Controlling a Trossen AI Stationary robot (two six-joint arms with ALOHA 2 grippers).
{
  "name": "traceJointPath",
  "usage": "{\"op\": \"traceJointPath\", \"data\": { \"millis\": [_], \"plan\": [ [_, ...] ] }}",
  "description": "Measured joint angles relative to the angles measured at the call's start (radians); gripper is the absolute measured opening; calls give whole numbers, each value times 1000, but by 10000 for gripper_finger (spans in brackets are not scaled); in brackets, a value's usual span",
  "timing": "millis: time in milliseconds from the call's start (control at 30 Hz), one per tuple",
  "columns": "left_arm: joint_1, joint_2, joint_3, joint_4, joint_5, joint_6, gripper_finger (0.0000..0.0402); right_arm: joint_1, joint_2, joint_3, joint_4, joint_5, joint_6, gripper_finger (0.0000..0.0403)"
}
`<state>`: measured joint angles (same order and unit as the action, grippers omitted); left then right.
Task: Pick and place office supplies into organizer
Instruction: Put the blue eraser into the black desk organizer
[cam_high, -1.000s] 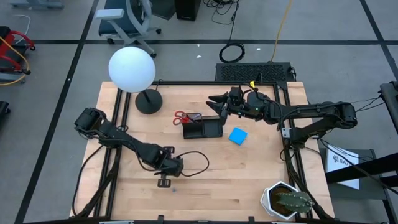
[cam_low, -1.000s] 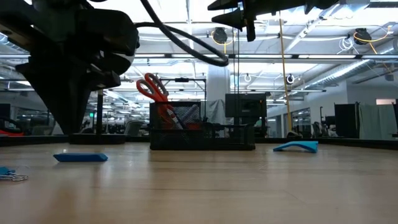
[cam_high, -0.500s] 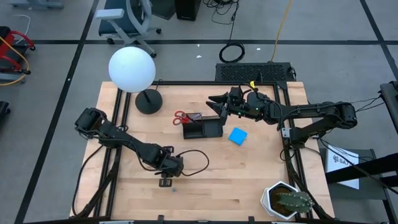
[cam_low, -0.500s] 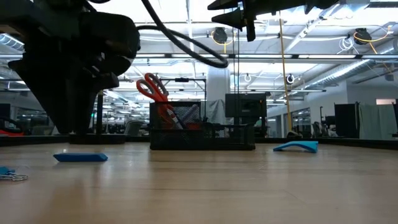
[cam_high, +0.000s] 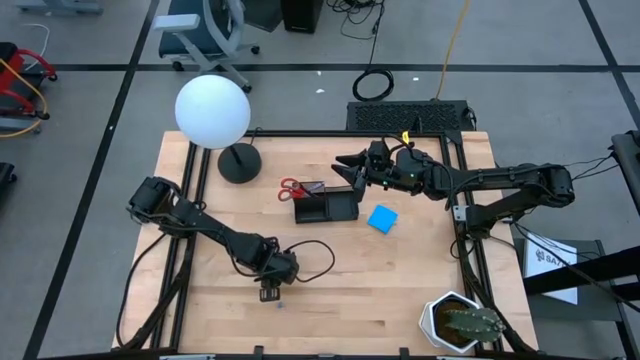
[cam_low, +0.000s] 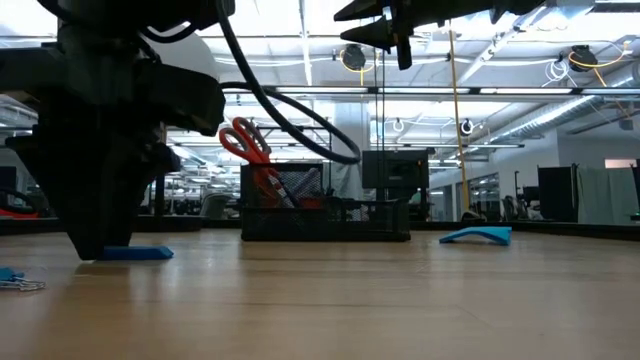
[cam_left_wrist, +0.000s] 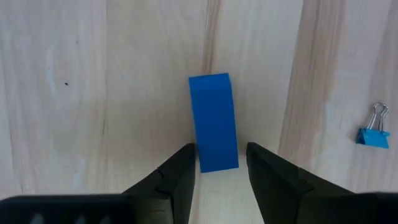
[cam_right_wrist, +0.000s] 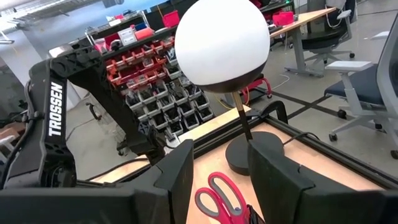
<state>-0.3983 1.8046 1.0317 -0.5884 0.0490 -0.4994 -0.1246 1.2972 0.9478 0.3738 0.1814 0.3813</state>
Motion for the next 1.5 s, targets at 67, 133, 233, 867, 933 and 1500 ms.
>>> {"op": "traceJointPath", "data": {
  "millis": [67,133,233,867,933,1500],
  "plan": [
    [7,0,0,0,3,16,150,0,0,0,-1,0,0,141],
    [11,-5,-1,-1,6,27,150,0,0,0,1,0,0,141],
    [15,-5,-1,-1,10,28,150,0,0,0,0,0,0,141],
    [17,-1,-1,62,-56,-25,150,0,0,0,-13,0,-3,141],
    [19,0,-1,75,-70,-19,150,0,0,0,-13,0,-3,141],
    [19,38,0,74,-56,-19,149,2,0,0,-13,-2,22,141]
  ]
}}
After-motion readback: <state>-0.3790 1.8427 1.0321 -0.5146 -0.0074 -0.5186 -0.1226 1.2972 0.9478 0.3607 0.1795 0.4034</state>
